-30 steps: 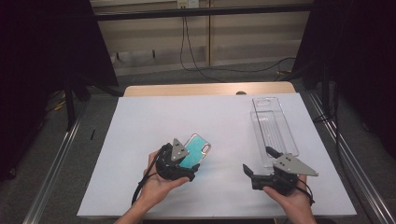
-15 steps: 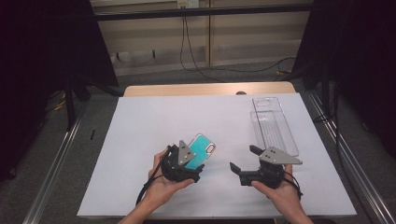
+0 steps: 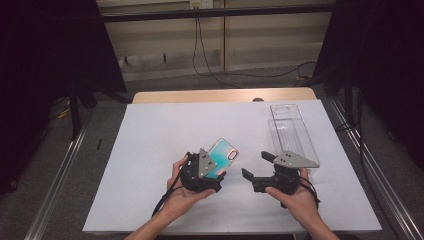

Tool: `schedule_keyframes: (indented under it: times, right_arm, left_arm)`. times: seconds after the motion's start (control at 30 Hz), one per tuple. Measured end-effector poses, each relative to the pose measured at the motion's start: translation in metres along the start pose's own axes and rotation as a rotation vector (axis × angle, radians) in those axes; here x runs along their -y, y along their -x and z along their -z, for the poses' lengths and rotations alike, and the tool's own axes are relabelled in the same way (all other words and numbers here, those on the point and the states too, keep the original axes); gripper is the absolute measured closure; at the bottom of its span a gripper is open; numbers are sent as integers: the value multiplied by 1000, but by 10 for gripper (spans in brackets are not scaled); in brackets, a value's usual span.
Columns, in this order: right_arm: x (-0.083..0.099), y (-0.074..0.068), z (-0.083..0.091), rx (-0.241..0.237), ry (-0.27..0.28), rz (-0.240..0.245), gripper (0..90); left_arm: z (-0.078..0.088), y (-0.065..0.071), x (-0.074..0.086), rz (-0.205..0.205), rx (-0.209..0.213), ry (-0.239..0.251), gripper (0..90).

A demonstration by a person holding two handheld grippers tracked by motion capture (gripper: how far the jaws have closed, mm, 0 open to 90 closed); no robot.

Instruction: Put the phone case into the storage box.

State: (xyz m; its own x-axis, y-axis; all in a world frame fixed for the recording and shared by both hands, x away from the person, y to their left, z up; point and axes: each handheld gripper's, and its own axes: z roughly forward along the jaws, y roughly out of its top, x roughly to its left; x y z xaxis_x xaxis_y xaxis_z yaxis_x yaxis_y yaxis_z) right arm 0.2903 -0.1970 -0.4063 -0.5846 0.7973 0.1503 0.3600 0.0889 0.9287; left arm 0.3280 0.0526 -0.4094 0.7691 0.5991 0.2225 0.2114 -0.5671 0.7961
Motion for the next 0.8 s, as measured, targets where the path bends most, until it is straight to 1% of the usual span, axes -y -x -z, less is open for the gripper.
schedule_keyframes:
  times: [0.07,0.13,0.2,0.27,0.33,0.43,0.5,0.53,0.6,0.67,0.73,0.8]
  right_arm:
    - [0,0,-1,-3,-14,-14,110]
    - [0,1,-1,-6,-18,-33,127]
    - [0,2,-2,8,-16,-50,132]
    - [0,2,-3,28,-14,-62,132]
    - [-1,3,-4,29,-20,-87,132]
    - [-1,3,-6,36,-33,-99,136]
    - [-2,1,-7,26,-55,-112,177]
    - [-3,1,-8,16,-70,-123,184]
    - [-5,-1,-9,5,-102,-127,182]
    - [-7,-1,-11,-8,-113,-134,190]
    - [-8,-1,-12,-14,-116,-139,222]
    - [-11,0,-15,-19,-145,-137,249]
  left_arm:
    - [-2,2,-1,-18,-7,10,169]
    - [-4,5,-2,-31,-16,31,169]
    - [-5,6,-3,-30,-21,45,169]
    - [-5,8,-2,-44,-25,42,169]
    - [-5,9,-1,-42,-27,45,169]
    - [-2,12,0,-62,-49,58,169]
    - [-2,14,0,-73,-53,51,169]
    - [-2,15,0,-78,-61,53,169]
    - [-1,17,1,-80,-67,55,169]
    - [-1,18,2,-94,-80,55,169]
    - [-2,20,2,-89,-83,63,169]
    - [-4,20,1,-88,-84,67,169]
